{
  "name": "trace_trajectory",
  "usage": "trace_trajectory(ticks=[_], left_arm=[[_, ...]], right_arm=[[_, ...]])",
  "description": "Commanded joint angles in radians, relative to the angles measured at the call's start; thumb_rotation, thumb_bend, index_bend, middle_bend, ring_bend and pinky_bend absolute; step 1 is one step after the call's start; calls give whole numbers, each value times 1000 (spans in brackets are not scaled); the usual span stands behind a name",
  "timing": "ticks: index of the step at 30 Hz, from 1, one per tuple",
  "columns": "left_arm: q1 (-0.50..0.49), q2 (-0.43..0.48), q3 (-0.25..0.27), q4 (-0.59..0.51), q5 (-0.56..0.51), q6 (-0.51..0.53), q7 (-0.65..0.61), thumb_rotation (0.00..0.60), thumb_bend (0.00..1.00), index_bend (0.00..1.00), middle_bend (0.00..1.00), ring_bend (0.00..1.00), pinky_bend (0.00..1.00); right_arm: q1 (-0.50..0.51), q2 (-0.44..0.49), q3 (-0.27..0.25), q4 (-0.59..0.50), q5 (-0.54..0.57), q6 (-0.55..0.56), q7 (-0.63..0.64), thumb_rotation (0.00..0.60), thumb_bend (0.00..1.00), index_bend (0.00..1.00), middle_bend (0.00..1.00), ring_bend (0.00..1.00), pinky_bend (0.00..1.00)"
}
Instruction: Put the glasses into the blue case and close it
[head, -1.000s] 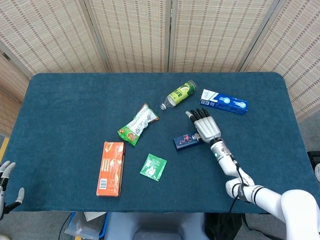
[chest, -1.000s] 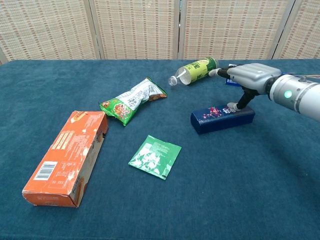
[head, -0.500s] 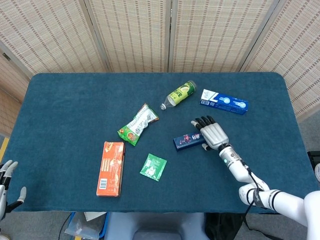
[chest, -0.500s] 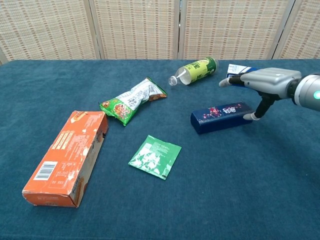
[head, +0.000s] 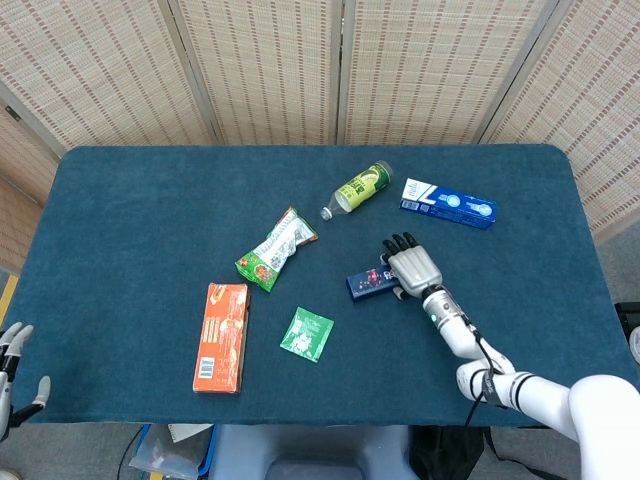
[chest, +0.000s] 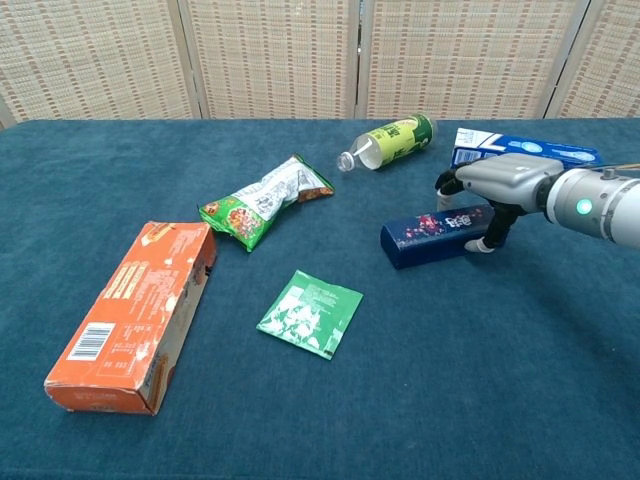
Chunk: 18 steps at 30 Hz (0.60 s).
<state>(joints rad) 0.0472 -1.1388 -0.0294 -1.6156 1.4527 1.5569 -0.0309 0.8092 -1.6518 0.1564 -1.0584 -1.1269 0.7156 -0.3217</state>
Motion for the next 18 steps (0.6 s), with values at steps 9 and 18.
trace_trajectory(ticks=[9, 18], left_arm=[[-4, 0, -2, -3, 3, -3, 4, 600, 425, 81, 0, 0, 0], [-16, 0, -9, -5, 7, -8, 8, 600, 424, 80, 0, 0, 0]], right_arm=[[-16, 41, -11, -71, 6, -1, 25, 600, 244, 222, 45, 0, 0], [-90, 165, -25, -255, -5, 141, -6, 600, 119, 0, 0, 0, 0]])
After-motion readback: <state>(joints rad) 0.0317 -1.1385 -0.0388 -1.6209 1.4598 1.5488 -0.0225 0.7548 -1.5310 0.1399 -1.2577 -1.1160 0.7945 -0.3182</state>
